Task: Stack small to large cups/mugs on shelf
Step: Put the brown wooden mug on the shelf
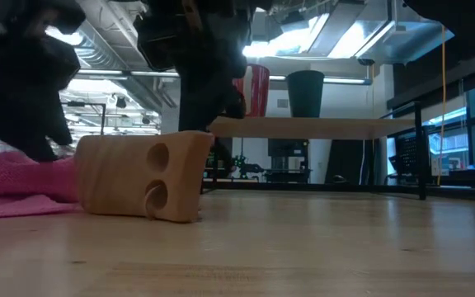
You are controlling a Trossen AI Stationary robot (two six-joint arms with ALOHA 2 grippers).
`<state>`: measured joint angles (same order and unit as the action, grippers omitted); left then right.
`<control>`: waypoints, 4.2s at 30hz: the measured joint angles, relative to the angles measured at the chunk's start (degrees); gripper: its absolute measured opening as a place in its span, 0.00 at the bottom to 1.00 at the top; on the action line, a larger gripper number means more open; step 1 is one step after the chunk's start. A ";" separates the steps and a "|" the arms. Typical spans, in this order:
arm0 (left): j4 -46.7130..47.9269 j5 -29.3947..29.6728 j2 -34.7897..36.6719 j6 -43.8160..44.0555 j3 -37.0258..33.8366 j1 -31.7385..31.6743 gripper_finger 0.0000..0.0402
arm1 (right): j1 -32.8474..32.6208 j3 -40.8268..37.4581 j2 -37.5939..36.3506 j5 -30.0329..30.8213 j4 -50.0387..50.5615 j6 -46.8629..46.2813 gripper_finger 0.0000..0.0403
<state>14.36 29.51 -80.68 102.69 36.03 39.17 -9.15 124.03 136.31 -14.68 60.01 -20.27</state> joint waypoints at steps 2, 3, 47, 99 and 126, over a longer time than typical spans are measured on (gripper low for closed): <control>-1.85 -0.21 -2.51 -0.24 0.00 -0.36 0.26 | 0.00 -0.02 0.00 0.38 0.15 0.33 0.01; -3.02 -0.50 -3.75 -0.11 0.00 -0.55 0.26 | 0.00 -0.02 0.00 0.69 0.17 0.53 0.01; -12.35 -0.29 -8.99 -8.25 1.88 -4.13 0.26 | -0.79 -0.11 0.31 0.02 3.68 -0.64 0.17; -12.53 0.05 -8.99 -8.74 2.49 -4.15 0.26 | 6.21 -0.11 -3.47 5.55 2.01 -0.44 0.27; -12.51 0.05 -8.99 -8.76 2.47 -4.15 0.26 | 6.03 -7.09 -3.06 9.66 -2.85 3.84 0.27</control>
<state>1.85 29.56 -89.67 93.93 38.50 35.02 -3.11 116.93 133.25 -5.02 57.17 -16.43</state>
